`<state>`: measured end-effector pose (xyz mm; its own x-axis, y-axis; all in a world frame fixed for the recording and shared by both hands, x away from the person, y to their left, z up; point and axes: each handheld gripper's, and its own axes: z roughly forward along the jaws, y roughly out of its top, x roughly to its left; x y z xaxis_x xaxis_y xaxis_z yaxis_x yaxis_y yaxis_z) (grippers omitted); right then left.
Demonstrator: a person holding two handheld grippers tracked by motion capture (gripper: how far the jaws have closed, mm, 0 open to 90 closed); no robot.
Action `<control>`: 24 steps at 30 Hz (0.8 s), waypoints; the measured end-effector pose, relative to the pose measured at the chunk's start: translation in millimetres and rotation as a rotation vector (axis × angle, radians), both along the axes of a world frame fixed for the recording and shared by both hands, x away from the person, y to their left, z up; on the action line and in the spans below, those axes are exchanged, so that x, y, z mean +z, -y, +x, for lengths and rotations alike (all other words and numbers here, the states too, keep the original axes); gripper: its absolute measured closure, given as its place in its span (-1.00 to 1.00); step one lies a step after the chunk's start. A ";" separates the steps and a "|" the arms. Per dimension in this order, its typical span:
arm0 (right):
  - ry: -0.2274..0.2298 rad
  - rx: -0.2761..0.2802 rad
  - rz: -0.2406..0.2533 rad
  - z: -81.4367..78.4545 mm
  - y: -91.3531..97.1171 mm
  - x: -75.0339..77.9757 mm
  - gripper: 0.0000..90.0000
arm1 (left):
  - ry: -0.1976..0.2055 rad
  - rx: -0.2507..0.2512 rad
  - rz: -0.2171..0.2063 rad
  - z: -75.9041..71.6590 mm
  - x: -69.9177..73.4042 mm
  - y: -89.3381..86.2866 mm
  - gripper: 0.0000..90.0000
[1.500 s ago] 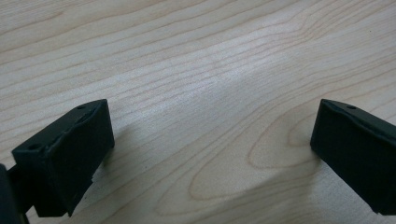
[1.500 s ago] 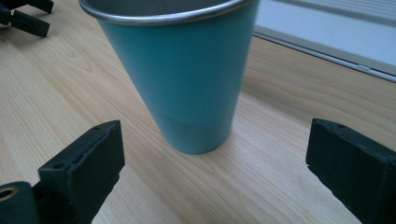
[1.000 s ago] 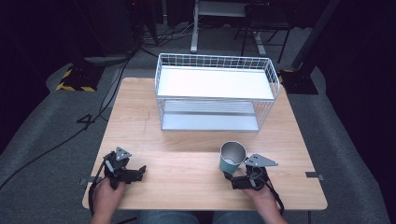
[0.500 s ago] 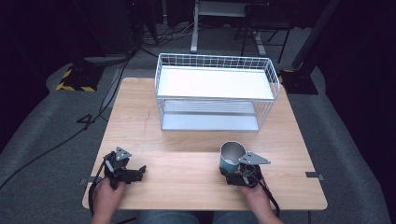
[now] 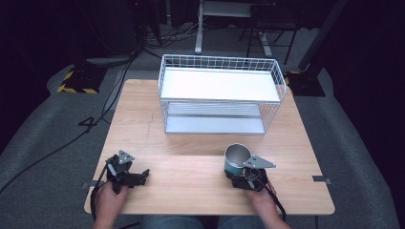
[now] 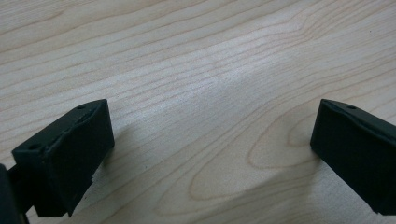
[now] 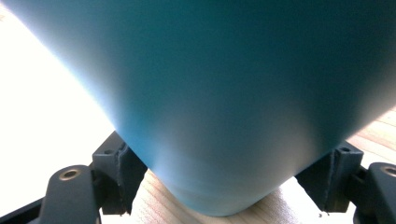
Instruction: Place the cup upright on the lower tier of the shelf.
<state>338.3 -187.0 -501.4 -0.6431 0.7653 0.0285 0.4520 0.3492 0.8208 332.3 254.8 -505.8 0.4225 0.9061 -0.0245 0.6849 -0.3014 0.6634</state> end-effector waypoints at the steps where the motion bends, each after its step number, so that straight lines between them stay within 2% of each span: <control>1: 0.002 0.000 0.001 0.2 0.1 -0.1 -0.44 | 0.000 0.000 0.000 0.0 0.0 0.0 -1.00; 8: 0.004 0.010 0.014 2.2 1.4 2.1 -0.44 | 0.000 0.000 0.000 0.0 0.0 0.0 -1.00; 12: 0.004 0.017 0.031 7.8 -0.4 9.6 -0.44 | 0.000 0.000 0.000 0.0 0.0 0.0 -1.00; 17: 0.009 0.028 0.032 25.5 -7.1 23.2 -0.44 | 0.001 0.000 -0.001 -0.1 -0.1 0.1 -1.00; 24: 0.007 0.012 0.033 44.9 -13.2 32.1 -0.44 | 0.000 0.000 -0.002 -0.1 -0.1 0.1 -1.00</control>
<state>383.3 -173.8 -469.3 -0.6525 0.7562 0.0489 0.4418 0.3272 0.8353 332.2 254.7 -505.9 0.4221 0.9062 -0.0260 0.6849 -0.3000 0.6640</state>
